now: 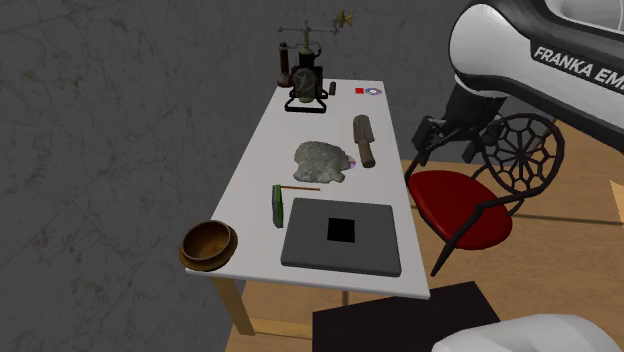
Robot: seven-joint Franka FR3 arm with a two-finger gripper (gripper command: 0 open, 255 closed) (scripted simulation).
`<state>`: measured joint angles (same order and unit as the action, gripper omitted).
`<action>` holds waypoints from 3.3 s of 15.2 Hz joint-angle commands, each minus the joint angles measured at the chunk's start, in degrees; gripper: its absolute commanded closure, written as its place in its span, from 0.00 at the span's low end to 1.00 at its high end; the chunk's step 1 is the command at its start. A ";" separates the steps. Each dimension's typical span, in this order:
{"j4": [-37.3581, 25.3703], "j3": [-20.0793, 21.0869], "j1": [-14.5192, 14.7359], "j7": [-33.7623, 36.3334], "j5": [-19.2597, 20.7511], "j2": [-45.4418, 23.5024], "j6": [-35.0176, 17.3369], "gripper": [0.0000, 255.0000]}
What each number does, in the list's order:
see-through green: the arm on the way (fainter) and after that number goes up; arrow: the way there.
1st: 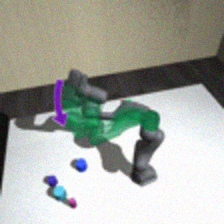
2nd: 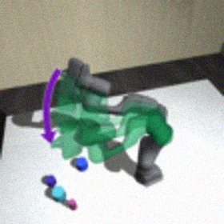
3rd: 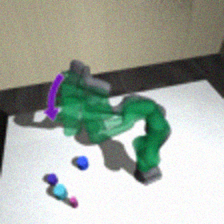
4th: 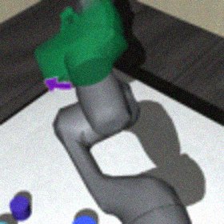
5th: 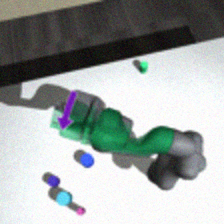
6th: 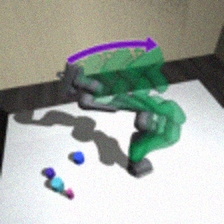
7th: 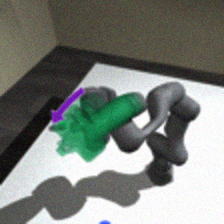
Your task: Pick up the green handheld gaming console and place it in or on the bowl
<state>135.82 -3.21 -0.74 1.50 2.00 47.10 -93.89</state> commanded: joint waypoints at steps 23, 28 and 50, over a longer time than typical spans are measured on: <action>-6.56 17.18 5.31 20.45 -3.63 -35.15 -28.77 0.00; -13.05 19.94 6.23 26.09 -0.24 -45.71 -32.47 0.00; -34.69 19.73 13.45 38.51 11.31 -74.93 -38.19 0.00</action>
<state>101.16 16.54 12.69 39.99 13.28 -27.75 -132.02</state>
